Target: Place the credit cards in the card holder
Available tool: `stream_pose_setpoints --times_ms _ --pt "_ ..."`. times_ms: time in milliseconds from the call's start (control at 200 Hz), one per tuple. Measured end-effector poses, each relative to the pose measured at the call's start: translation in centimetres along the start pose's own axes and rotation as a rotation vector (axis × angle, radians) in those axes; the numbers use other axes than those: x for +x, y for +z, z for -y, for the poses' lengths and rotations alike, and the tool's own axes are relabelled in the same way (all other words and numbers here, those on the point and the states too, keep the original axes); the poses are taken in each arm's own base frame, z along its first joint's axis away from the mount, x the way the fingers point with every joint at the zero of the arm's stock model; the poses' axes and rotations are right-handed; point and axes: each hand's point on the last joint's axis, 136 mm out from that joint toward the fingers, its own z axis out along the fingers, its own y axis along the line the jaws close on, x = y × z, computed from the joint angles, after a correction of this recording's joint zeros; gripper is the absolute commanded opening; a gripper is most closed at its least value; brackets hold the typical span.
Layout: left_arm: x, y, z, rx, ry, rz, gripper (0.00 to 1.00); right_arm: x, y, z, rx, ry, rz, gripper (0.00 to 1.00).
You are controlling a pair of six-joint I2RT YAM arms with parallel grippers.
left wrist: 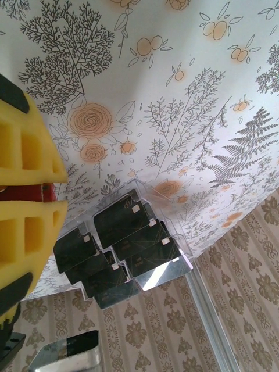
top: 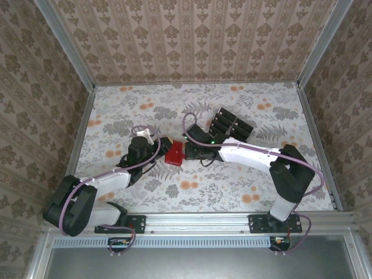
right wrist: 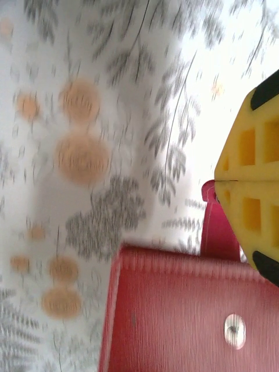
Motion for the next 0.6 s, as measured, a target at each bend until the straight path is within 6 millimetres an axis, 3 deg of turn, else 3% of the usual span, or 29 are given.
stream_pose_setpoints --times_ms 95,375,600 --pt "0.0 0.0 0.1 0.003 0.001 0.000 0.00 -0.4 -0.7 0.9 -0.007 0.030 0.009 0.00" --pt "0.5 -0.1 -0.7 -0.016 0.011 -0.005 0.00 -1.2 -2.5 -1.3 -0.123 0.041 0.025 0.00" --pt "1.5 0.3 -2.1 -0.051 0.033 -0.032 0.41 -0.8 -3.0 -2.4 -0.181 0.037 -0.006 0.00"
